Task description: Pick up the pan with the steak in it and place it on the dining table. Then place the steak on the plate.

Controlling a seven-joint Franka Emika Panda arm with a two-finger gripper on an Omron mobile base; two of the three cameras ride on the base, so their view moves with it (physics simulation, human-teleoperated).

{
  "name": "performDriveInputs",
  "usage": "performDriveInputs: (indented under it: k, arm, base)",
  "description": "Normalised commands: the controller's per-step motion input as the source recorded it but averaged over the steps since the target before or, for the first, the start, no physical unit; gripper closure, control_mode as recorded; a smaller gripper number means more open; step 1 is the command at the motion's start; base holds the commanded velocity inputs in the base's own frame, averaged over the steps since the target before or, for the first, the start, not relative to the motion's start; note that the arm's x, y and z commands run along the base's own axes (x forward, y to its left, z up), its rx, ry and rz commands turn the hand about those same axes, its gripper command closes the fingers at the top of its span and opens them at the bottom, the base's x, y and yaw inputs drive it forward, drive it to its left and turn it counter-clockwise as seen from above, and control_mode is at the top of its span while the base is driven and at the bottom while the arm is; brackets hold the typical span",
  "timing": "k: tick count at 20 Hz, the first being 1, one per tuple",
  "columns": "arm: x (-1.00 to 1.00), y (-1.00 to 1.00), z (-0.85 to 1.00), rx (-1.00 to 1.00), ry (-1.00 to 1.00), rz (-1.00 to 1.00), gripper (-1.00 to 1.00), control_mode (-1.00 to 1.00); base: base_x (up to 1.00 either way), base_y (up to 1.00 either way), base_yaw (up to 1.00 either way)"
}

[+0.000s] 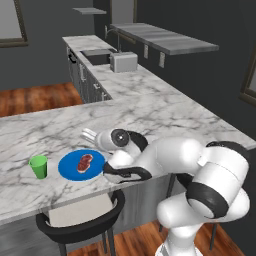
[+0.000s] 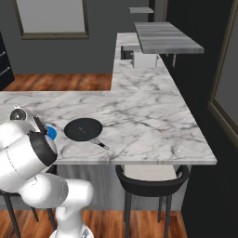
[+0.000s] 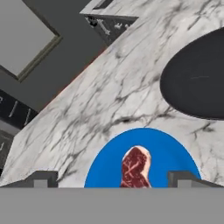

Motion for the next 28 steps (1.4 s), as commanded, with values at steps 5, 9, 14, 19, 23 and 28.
performDriveInputs:
  k: [5,9,14,19,23,28]
  arm:
    - [-0.35,-0.15,0.56,0.17,-0.13,0.03,-1.00,-1.00]
    - [-0.18,-0.06,0.08,0.04,-0.07,0.03,-1.00,-1.00]
    - [-0.40,-0.15,0.21,0.09,-0.12,0.01,-1.00,-1.00]
    - [-0.55,-0.09,0.59,0.10,-0.13,-0.01,-1.00,-1.00]
    - [-0.53,-0.10,0.69,0.10,-0.03,-0.05,-1.00,-1.00]
    - [-0.48,0.00,0.77,0.07,-0.05,-0.04,-1.00,-1.00]
  base:
    - [0.00,0.00,0.00]
    - [0.00,0.00,0.00]
    - [0.00,0.00,0.00]
    - [0.00,0.00,0.00]
    - [0.00,0.00,0.00]
    - [0.00,0.00,0.00]
